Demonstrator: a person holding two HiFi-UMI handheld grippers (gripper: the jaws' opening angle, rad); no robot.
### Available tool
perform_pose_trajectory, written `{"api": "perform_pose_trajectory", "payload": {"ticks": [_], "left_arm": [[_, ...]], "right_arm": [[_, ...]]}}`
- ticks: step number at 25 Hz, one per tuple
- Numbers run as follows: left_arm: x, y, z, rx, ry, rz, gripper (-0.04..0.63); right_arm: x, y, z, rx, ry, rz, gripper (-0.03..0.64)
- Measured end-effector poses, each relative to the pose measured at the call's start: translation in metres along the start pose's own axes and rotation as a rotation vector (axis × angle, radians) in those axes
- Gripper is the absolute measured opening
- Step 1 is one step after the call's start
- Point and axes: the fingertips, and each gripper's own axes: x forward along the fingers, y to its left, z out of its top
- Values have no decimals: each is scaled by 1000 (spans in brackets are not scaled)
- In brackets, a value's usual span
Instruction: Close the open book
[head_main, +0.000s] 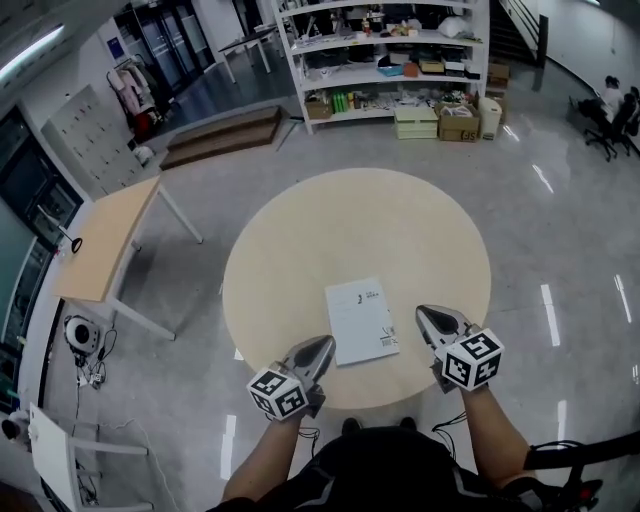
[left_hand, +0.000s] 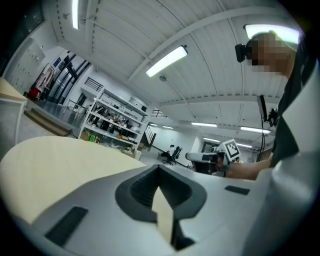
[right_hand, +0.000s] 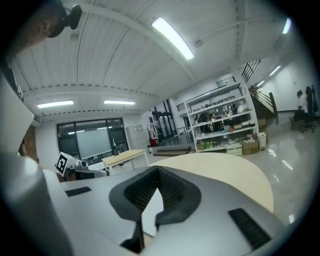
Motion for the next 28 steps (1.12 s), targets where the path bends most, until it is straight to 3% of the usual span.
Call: {"api": "perform_pose_trajectory", "payload": {"ticks": [10,22,28], "left_arm": [[25,-60,5,61,0,-53,-3],[8,-114,13,110,-13,13,-3],[-41,-149,-3,131,-42,-7,-3]], "right_arm": [[-47,-13,5,-40,-33,18,0],[-91,-14,12,-61,-89,77,0],[-126,38,3,-102,-94,73,0]]}}
